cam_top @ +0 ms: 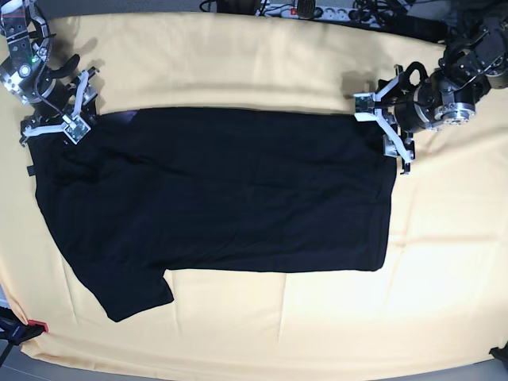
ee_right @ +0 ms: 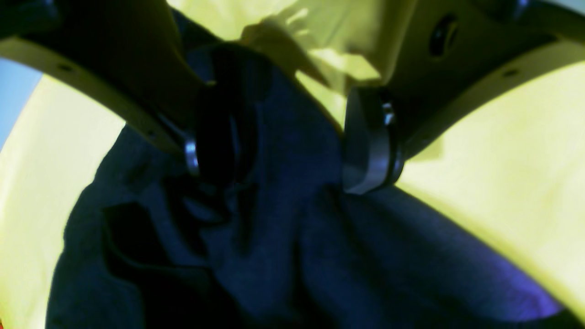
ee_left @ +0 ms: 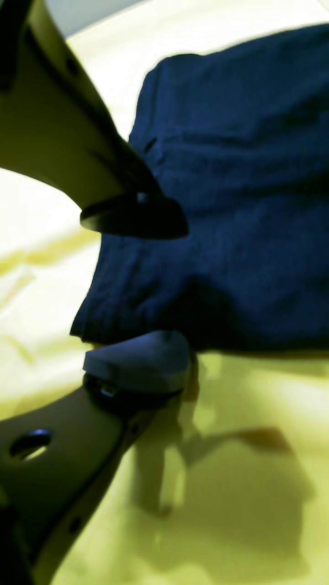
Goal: Fold the T-shirt properly
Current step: 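Lower the held corners and pull the shirt taut between grippers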
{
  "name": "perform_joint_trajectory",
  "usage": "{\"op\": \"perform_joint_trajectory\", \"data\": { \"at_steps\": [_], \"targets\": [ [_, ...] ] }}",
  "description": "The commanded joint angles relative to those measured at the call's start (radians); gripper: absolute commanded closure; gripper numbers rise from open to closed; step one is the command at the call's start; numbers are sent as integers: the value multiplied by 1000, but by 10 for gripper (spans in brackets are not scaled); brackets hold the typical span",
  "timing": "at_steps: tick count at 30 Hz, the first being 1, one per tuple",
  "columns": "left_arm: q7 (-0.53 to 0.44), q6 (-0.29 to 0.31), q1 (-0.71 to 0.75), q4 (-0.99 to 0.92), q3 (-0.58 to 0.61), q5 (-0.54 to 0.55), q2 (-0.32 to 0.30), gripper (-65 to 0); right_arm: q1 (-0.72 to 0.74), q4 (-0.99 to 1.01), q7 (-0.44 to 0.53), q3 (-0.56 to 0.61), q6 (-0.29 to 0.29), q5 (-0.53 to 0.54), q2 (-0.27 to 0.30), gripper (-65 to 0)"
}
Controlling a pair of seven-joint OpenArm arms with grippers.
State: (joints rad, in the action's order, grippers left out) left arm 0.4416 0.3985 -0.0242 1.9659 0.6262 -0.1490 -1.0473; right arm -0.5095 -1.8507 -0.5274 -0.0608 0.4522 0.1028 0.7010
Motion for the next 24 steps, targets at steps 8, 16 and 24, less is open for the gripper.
{"op": "perform_joint_trajectory", "data": {
  "at_steps": [8, 16, 24],
  "targets": [
    [34, -122, -4, -3, -5, -39, -19, -373, 6, 2, -32, -6, -15, -29, 16, -349],
    [33, -166, -4, 1, -5, -39, -19, 0, 6, -3, -33, -6, -28, -29, 17, 0],
    [34, -322, -4, 81, -5, -113, -19, 0, 6, -87, -85, -6, -52, -48, 17, 0]
  ]
}}
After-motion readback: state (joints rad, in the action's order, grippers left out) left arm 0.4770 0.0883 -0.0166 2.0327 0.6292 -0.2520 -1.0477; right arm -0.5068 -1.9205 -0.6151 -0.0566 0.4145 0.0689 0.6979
